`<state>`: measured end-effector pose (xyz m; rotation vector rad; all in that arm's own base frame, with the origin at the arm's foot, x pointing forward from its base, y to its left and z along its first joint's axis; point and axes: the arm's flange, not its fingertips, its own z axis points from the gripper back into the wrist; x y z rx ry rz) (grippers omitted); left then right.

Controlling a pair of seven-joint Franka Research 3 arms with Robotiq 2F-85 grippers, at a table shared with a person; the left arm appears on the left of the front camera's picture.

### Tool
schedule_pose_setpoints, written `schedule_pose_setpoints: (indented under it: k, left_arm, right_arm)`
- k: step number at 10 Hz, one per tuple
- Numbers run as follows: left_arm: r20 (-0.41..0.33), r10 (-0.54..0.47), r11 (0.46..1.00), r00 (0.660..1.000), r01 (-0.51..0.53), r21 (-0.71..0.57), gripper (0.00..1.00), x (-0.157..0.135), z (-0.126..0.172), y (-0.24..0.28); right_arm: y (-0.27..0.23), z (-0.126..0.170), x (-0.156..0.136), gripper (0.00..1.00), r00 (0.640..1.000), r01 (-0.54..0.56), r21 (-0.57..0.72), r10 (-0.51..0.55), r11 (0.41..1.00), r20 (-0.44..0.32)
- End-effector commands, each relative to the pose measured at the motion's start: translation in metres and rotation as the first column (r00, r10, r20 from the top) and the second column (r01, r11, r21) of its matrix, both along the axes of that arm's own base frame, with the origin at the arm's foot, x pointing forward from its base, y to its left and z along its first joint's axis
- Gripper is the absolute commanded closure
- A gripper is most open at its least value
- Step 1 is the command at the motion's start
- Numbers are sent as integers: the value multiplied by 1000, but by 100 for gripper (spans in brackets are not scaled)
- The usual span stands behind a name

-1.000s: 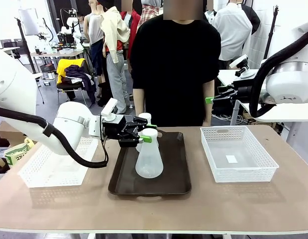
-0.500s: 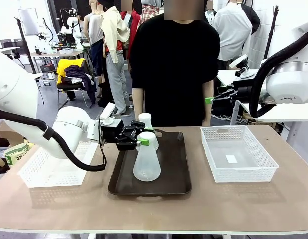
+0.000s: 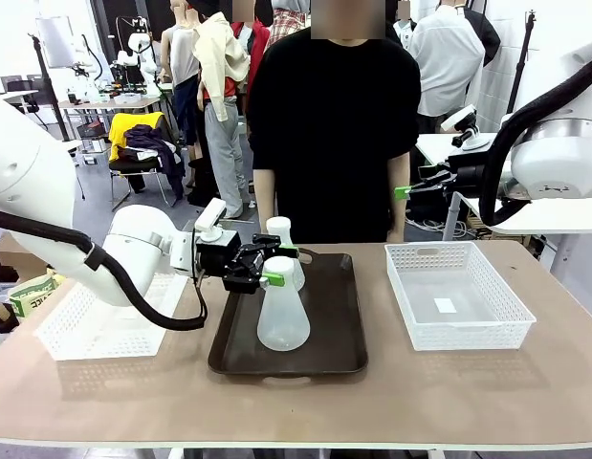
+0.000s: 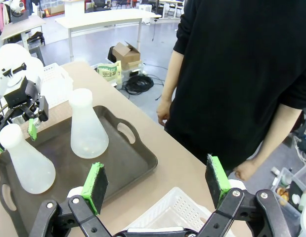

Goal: Prepare the laboratory tools.
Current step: Place the picked Big flask upright in the Handle tray as directed by the person.

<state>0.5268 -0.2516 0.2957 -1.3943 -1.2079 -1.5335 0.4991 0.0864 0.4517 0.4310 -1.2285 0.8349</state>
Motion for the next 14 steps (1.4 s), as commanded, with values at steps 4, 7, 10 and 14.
schedule_pose_setpoints:
  k: [4,7,10,14]
  left_arm:
    - [-90,-30,984,995,45,175,0,-15,28,-7]
    - [-94,-33,975,995,52,214,0,-19,36,-5]
    - [-100,-5,973,995,28,230,0,-18,39,2]
    - [-83,-20,979,996,36,200,0,-14,34,-2]
  right_arm:
    - [0,1,-1,0,1000,7,-4,-7,1000,-16]
    - [0,1,-1,0,1000,7,-4,-7,1000,-16]
    - [0,1,-1,0,1000,7,-4,-7,1000,-16]
    - [0,1,-1,0,1000,7,-4,-7,1000,-16]
